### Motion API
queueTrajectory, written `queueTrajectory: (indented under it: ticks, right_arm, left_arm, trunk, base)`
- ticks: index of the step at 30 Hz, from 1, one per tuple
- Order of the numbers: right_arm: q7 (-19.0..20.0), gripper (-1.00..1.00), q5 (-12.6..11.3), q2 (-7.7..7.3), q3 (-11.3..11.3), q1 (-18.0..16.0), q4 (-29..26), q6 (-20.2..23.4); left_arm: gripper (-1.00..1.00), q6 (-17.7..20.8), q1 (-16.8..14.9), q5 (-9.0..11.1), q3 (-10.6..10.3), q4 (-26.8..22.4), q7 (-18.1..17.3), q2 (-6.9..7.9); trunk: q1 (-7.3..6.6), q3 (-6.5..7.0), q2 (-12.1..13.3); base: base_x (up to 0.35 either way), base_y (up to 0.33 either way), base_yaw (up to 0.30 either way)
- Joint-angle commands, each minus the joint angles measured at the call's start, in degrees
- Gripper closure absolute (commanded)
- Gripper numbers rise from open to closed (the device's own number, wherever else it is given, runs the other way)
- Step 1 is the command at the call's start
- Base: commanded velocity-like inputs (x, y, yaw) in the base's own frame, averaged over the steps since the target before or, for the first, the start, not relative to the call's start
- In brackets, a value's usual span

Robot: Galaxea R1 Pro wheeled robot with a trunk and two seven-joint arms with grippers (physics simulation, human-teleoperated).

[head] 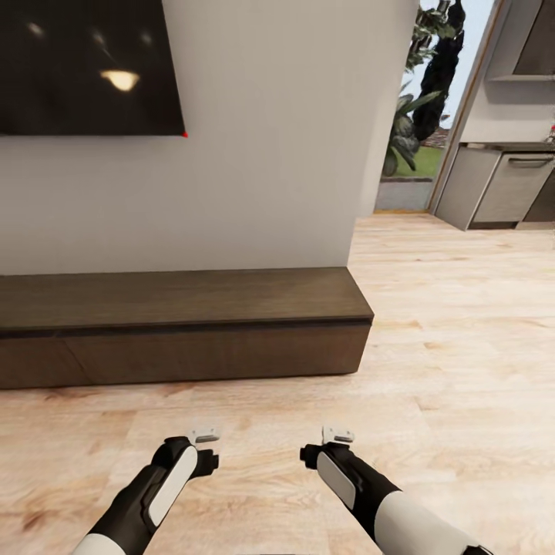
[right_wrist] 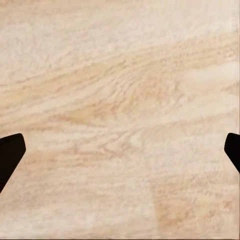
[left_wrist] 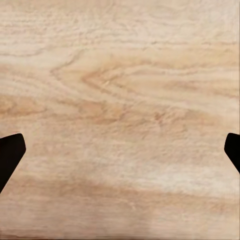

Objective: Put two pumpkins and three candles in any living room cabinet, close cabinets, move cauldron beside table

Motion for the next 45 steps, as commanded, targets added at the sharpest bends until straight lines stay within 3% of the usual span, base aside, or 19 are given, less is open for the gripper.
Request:
queueTrajectory:
  ticks: [1,9,13,17,26,31,45]
  right_arm:
    - [-0.43,-1.00,-0.35,-0.05,0.43,0.59,-0.11,0.13]
    - [-0.51,-1.00,-0.44,-0.05,0.43,2.21,0.15,-2.58]
    - [-0.38,-1.00,-0.48,-0.05,0.43,3.64,0.13,-3.10]
    - [-0.05,-1.00,-0.45,-0.05,0.43,4.42,0.19,-6.86]
    - [0.33,-1.00,-0.54,-0.05,0.41,4.71,0.26,-10.11]
    - [0.53,-1.00,-2.53,-0.05,0.41,4.70,0.63,-10.63]
    - [0.57,-1.00,-3.07,0.33,0.50,4.70,1.12,-11.22]
  left_arm:
    - [-1.00,-0.56,-0.07,0.61,-0.24,0.98,0.48,0.02]
    - [-1.00,-6.95,-0.04,0.66,-0.41,8.32,0.30,-0.08]
    - [-1.00,-9.43,-0.03,0.63,-0.48,10.85,0.30,-0.14]
    - [-1.00,-11.96,-0.02,0.64,-0.57,12.54,0.32,-0.17]
    - [-1.00,-12.90,-0.04,0.72,-0.51,13.26,0.24,-0.16]
    - [-1.00,-12.97,-0.04,0.80,-0.36,13.31,0.24,-0.16]
    - [-1.00,-12.99,-0.04,0.82,-0.24,13.31,0.24,-0.16]
  trunk:
    - [-0.04,0.18,-0.01]
    - [-0.24,1.95,0.10]
    - [-1.12,2.67,1.70]
    - [-2.00,3.39,3.31]
    - [-3.98,5.01,6.92]
    - [-5.07,5.89,8.92]
    - [-8.15,7.86,14.54]
  base:
    - [0.000,0.000,0.000]
    - [0.000,0.000,0.000]
    - [0.000,0.000,0.000]
    - [0.000,0.000,0.000]
    - [0.000,0.000,0.000]
    - [0.000,0.000,0.014]
    - [0.000,0.000,0.214]
